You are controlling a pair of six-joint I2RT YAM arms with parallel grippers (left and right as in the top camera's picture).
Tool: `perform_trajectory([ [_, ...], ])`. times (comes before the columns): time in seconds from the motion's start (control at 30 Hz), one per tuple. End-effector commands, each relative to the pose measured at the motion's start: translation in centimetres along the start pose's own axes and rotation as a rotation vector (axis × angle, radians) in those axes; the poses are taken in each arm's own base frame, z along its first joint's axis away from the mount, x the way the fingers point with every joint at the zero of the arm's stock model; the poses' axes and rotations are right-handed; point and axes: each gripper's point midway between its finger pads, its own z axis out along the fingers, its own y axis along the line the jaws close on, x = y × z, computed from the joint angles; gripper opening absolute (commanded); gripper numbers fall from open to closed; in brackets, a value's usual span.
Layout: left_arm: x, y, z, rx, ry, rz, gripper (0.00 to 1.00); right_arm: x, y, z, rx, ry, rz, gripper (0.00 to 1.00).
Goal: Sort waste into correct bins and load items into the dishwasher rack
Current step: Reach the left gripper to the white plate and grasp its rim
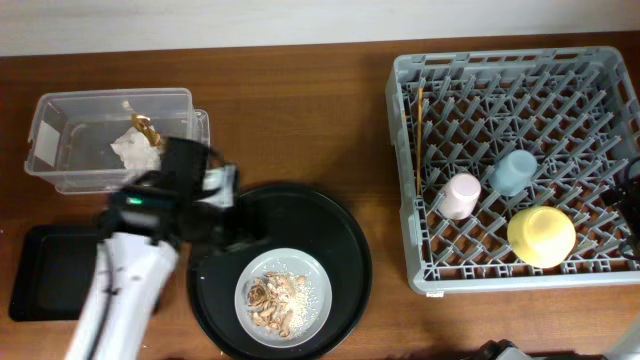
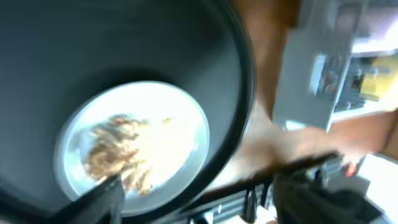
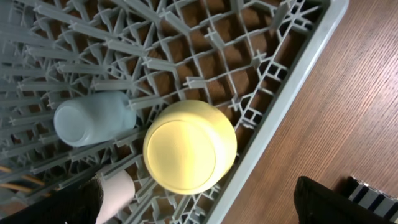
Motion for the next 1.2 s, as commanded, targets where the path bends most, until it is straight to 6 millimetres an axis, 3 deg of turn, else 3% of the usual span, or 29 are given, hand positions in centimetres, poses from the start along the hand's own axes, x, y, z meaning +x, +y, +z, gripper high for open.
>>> perform_trajectory([
  [0.0, 4.0, -4.5, 5.0, 0.021, 0.078, 0.127, 0.73, -0.2, 0.0, -0.5, -0.009, -0.015, -0.007, 0.99],
  [0.1, 5.4, -5.2, 7.7, -0.109, 0.047, 0.124, 0.71, -0.2, 0.0, -0.5, -0.009, -0.015, -0.007, 0.99],
  [0.23, 7.5, -5.7, 12.2, -0.248, 0.059, 0.125, 0.61, -0.2, 0.0, -0.5, -0.009, -0.015, -0.007, 0.99],
  [0.4, 9.3, -3.1, 17.1, -0.457, 0.101, 0.114, 0.53, -0.2, 0.0, -0.5, -0.009, -0.015, -0.007, 0.99],
  [0.57, 8.8, -1.2, 18.3, -0.558, 0.077, 0.095, 0.47, -0.2, 0.0, -0.5, -0.009, -0.015, -0.007, 0.99],
  [0.87, 9.4, -1.8, 20.1, -0.549, 0.069, 0.082, 0.45, -0.2, 0.0, -0.5, -0.009, -0.015, -0.007, 0.99],
  [0.97, 9.5, -1.5, 20.3, -0.559, 0.07, 0.074, 0.4, -0.2, 0.0, -0.5, -0.009, -0.015, -0.007, 0.99],
  [1.03, 9.5, -1.5, 20.3, -0.56, 0.07, 0.072, 0.31, -0.2, 0.0, -0.5, -0.009, -0.015, -0.007, 0.99],
  [1.17, 9.4, -1.5, 20.3, -0.561, 0.067, 0.073, 0.31, -0.2, 0.0, -0.5, -0.009, -0.015, -0.007, 0.99],
])
